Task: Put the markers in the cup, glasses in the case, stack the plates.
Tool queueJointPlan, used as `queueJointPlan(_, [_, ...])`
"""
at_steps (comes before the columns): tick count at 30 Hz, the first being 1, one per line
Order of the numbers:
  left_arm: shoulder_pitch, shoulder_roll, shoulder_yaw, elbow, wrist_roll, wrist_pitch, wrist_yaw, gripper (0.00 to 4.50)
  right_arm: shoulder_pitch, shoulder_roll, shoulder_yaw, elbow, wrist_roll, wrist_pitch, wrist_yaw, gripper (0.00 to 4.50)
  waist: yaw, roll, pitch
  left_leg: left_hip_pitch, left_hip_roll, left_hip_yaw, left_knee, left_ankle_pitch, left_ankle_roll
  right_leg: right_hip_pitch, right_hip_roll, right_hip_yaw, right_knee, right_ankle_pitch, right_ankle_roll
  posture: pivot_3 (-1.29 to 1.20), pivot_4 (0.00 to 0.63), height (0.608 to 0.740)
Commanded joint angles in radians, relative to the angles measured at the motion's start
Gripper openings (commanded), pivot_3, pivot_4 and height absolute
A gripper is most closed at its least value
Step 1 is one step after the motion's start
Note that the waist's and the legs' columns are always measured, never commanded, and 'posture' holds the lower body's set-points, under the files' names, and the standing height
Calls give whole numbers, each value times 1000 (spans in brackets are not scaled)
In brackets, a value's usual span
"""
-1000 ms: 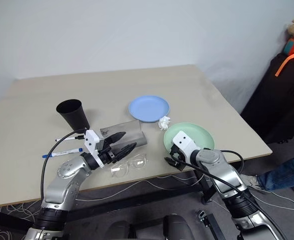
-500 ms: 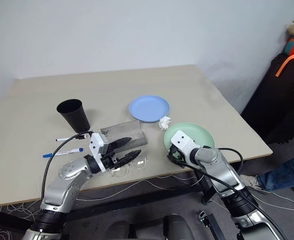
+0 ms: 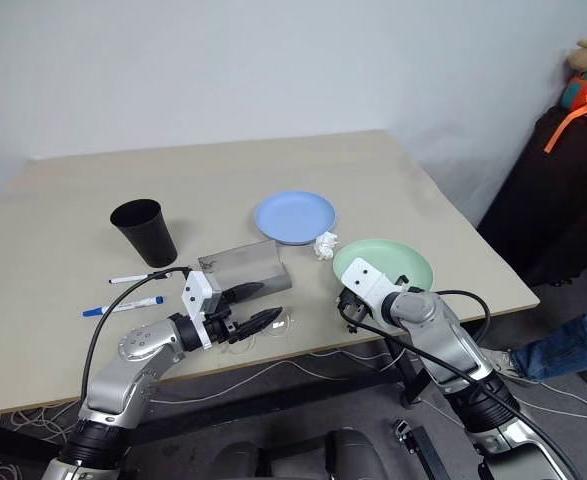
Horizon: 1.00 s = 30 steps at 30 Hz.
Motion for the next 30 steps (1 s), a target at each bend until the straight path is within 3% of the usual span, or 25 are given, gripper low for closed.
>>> queueJointPlan(1, [-11, 3, 4, -23, 1, -14, 0, 3538, -25, -5, -15, 24, -52, -51, -58, 14, 2, 0, 0, 0, 0, 0, 0, 0, 0, 0, 0, -1, 0, 0, 0, 0, 0, 740])
queueJointPlan(8, [-23, -4, -1, -6, 10, -27, 1, 3538, -91, -9, -23, 211, -109, -315, -105, 14, -1, 0, 0, -3, 0, -1, 0, 0, 0, -2, -1, -2, -1, 0, 0, 0, 0, 740])
queueJointPlan(13, [-32, -7, 0, 9, 15, -36, -2, 3538, -247, -2, -59, 406, -77, -544, -72, 14, -2, 1, 0, -2, 0, -1, -1, 0, 1, -2, 0, 0, 1, 0, 0, 0, 0, 740])
queueJointPlan(21, [-46, -13, 10, 37, 19, -49, -1, 3538, -554, 109, -17, 891, -56, -962, 121, 14, -2, 1, 0, 0, -2, 0, -4, 2, 5, -1, 2, 4, 1, 0, 0, 0, 0, 740])
queueJointPlan(26, [-31, -9, 25, 27, 18, -53, 15, 3538, -708, 209, -16, 1212, -89, -1125, 132, 14, -2, 1, 0, 0, -2, 1, -3, 2, 6, -1, 2, 6, 1, 2, 2, 0, 0, 740])
queueJointPlan(30, [-12, -5, 30, 12, 17, -53, 27, 3538, -778, 261, -29, 1356, -106, -1181, 113, 14, -3, 1, 0, 0, -3, 1, -3, 2, 6, -1, 2, 7, 2, 2, 1, 0, 0, 740])
